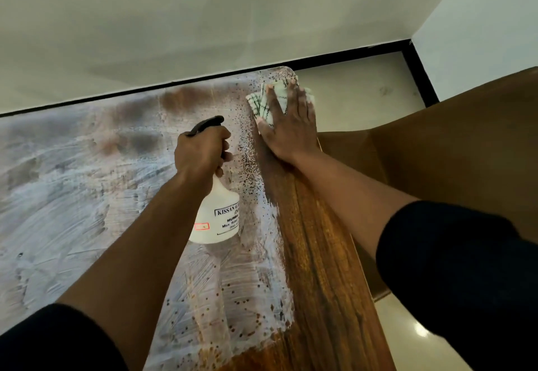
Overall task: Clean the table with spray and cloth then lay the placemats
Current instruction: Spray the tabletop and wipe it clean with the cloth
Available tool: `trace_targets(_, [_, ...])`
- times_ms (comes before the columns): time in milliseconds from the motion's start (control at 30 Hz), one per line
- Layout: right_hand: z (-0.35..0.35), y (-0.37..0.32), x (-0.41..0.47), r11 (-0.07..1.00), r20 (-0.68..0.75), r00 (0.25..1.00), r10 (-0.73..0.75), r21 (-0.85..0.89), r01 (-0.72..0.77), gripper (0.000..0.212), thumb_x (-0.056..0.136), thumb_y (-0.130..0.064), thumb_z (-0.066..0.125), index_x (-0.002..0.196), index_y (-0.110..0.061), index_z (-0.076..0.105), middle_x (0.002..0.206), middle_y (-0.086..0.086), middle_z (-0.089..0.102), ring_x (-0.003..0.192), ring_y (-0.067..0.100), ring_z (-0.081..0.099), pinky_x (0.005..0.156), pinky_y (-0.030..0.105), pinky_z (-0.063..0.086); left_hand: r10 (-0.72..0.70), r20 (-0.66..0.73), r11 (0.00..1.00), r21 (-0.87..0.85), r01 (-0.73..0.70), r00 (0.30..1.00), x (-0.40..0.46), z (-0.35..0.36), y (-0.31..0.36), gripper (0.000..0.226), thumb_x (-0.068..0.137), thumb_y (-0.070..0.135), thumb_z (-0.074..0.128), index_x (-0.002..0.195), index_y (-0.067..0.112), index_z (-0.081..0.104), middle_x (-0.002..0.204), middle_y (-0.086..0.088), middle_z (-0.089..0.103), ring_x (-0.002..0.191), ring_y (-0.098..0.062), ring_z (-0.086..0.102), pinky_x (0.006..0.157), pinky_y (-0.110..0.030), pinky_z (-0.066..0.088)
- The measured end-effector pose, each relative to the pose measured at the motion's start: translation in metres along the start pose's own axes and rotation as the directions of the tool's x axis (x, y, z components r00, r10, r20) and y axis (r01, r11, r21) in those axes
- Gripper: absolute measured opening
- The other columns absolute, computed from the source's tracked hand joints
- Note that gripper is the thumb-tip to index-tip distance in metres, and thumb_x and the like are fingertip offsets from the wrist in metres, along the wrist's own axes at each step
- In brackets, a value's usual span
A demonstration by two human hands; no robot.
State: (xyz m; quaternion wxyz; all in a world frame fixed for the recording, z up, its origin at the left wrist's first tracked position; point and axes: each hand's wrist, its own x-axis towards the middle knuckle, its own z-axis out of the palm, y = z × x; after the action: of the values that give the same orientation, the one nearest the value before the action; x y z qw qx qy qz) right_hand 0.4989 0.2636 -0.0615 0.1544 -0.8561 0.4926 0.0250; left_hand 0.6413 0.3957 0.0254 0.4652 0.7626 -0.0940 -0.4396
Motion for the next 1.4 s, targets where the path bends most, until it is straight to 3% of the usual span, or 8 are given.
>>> trace_targets(200, [0.006, 0.0, -0.022, 0.999, -0.042, 0.998, -0.048, -0.019, 0.047, 0.073, 0.104, -0.063, 0.021, 0.164, -0.033, -0.007, 0.17, 0.022, -0.009, 0.158, 0.038, -0.011, 0.128, 0.054, 0.003, 0.013, -0.06, 0.999, -0.038, -0.015, 0.998, 0.013, -0.007, 0.018, 0.02, 0.093, 0.013, 0.067, 0.107, 0.026, 0.073, 0.072, -0.004, 0.071, 0.061, -0.02, 0.071, 0.04, -0.023, 0.037])
trace_targets(467, [0.016, -0.005, -0.048, 0.992, -0.051, 0.991, -0.124, -0.002, 0.124, 0.074, 0.103, -0.066, 0.022, 0.164, -0.036, -0.007, 0.17, 0.017, -0.018, 0.157, 0.037, -0.015, 0.128, 0.054, 0.003, 0.012, 0.087, 1.0, 0.002, -0.013, 0.996, 0.021, -0.001, 0.028, 0.04, 0.093, 0.01, 0.064, 0.123, 0.036, 0.071, 0.068, -0.001, 0.059, 0.052, -0.014, 0.063, 0.04, -0.023, 0.033])
trace_targets(700, [-0.014, -0.003, 0.056, 0.998, 0.011, 0.999, 0.048, 0.031, -0.048, 0.077, 0.102, -0.066, 0.026, 0.163, -0.036, -0.011, 0.169, 0.018, -0.021, 0.157, 0.036, -0.018, 0.127, 0.051, -0.005, -0.011, 0.065, 1.0, 0.027, 0.009, 0.998, 0.016, -0.008, 0.019, 0.017, 0.094, 0.008, 0.067, 0.096, 0.024, 0.071, 0.069, -0.006, 0.069, 0.059, -0.02, 0.072, 0.038, -0.023, 0.036])
trace_targets(867, [-0.011, -0.02, 0.065, 0.995, 0.003, 0.996, 0.091, 0.031, -0.091, 0.077, 0.102, -0.065, 0.024, 0.163, -0.034, -0.013, 0.169, 0.019, -0.02, 0.156, 0.039, -0.017, 0.125, 0.053, -0.009, -0.013, 0.071, 1.0, 0.017, 0.012, 0.997, 0.01, -0.018, 0.013, 0.021, 0.094, 0.006, 0.066, 0.085, 0.025, 0.068, 0.076, -0.011, 0.072, 0.068, -0.027, 0.073, 0.04, -0.023, 0.035])
trace_targets(1000, [0.001, -0.064, 0.053, 0.993, 0.022, 0.993, -0.114, -0.008, 0.114, 0.079, 0.102, -0.064, 0.028, 0.163, -0.034, -0.013, 0.169, 0.02, -0.02, 0.156, 0.042, -0.015, 0.12, 0.052, -0.014, 0.012, 0.042, 1.0, 0.024, -0.013, 0.999, 0.006, -0.018, 0.013, 0.023, 0.093, 0.006, 0.066, 0.085, 0.027, 0.069, 0.077, -0.011, 0.073, 0.064, -0.025, 0.074, 0.042, -0.026, 0.037])
trace_targets(1100, [0.012, -0.086, 0.046, 0.969, 0.038, 0.969, -0.244, -0.043, 0.245, 0.08, 0.102, -0.058, 0.035, 0.164, -0.031, -0.008, 0.169, 0.02, -0.02, 0.156, 0.041, -0.015, 0.127, 0.057, -0.001, 0.017, 0.015, 1.0, 0.024, -0.017, 1.0, 0.004, -0.017, 0.013, 0.024, 0.089, 0.006, 0.065, 0.08, 0.029, 0.069, 0.075, -0.011, 0.073, 0.066, -0.027, 0.075, 0.043, -0.026, 0.037])
trace_targets(1233, [0.004, -0.063, 0.054, 0.974, 0.053, 0.975, -0.216, -0.064, 0.219, 0.08, 0.101, -0.065, 0.028, 0.163, -0.034, -0.011, 0.169, 0.017, -0.022, 0.157, 0.039, -0.012, 0.127, 0.055, -0.003, -0.007, 0.025, 1.0, -0.005, 0.008, 1.0, 0.005, -0.018, 0.01, 0.022, 0.094, 0.007, 0.065, 0.095, 0.028, 0.071, 0.08, -0.011, 0.074, 0.064, -0.025, 0.076, 0.041, -0.024, 0.036])
trace_targets(1400, [-0.015, -0.017, 0.064, 1.0, 0.033, 0.999, 0.021, -0.018, -0.02, 0.079, 0.102, -0.066, 0.027, 0.162, -0.036, -0.014, 0.168, 0.017, -0.023, 0.157, 0.037, -0.017, 0.127, 0.05, -0.004, -0.005, 0.037, 1.0, -0.023, 0.006, 0.999, 0.006, -0.029, 0.002, 0.047, 0.094, 0.007, 0.065, 0.136, 0.028, 0.07, 0.079, -0.009, 0.073, 0.067, -0.024, 0.075, 0.039, -0.024, 0.035])
